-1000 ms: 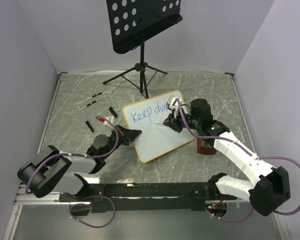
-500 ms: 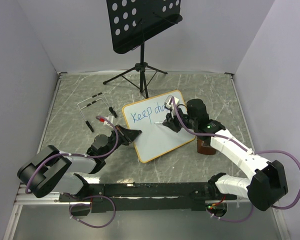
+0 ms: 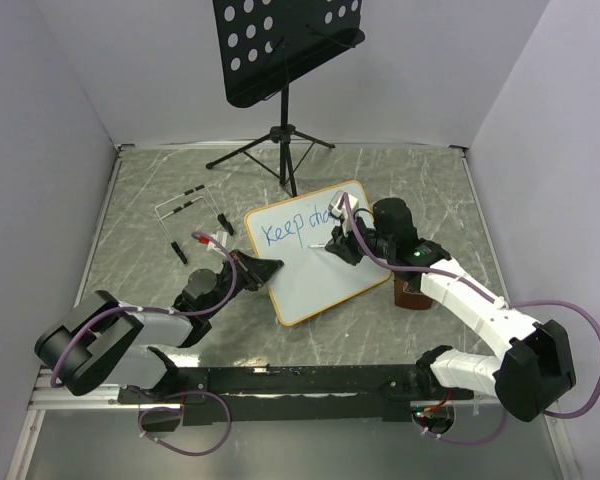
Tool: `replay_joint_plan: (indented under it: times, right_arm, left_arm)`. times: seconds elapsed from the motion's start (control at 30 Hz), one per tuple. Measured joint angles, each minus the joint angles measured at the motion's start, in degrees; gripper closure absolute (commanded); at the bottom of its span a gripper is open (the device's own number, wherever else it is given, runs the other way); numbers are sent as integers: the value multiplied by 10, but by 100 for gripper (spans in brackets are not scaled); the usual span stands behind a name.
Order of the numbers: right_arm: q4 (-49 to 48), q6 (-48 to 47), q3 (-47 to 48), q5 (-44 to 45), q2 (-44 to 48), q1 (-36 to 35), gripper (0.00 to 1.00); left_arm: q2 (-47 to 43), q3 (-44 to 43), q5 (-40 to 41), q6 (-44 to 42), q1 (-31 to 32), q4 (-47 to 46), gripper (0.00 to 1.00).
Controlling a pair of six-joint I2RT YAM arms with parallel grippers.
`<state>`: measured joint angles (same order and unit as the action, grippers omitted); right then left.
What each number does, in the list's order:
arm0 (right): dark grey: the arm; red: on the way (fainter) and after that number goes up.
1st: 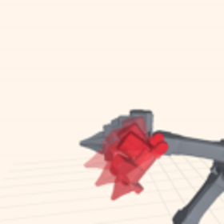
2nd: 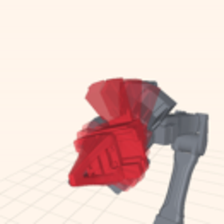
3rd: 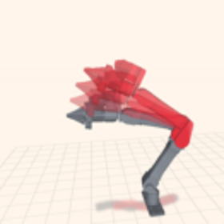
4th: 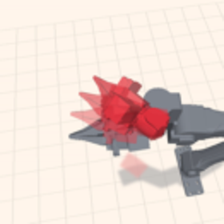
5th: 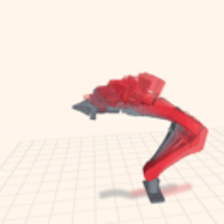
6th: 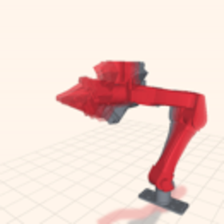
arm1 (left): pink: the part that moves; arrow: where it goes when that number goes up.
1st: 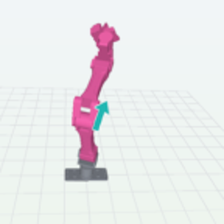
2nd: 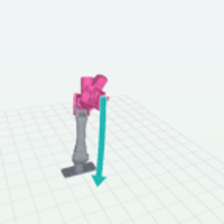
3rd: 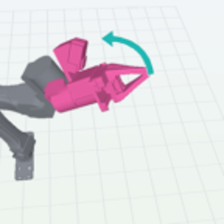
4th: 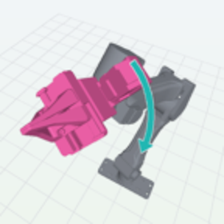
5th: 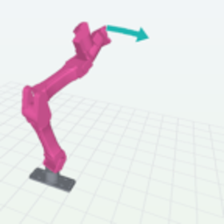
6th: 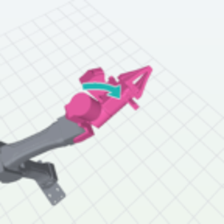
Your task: Write a sentence on the whiteboard
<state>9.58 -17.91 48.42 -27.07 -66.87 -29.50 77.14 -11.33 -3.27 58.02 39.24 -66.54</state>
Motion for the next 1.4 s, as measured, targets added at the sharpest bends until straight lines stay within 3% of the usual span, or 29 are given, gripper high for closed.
replay_joint_plan:
  times: [0.87,1.4]
  right_arm:
    - [83,-20,-26,-31,38,-4,100]
    - [69,-12,-9,-17,21,-6,100]
  left_arm:
    - [-1,0,2,2,1,2,99]
    - [-1,0,2,2,0,2,99]
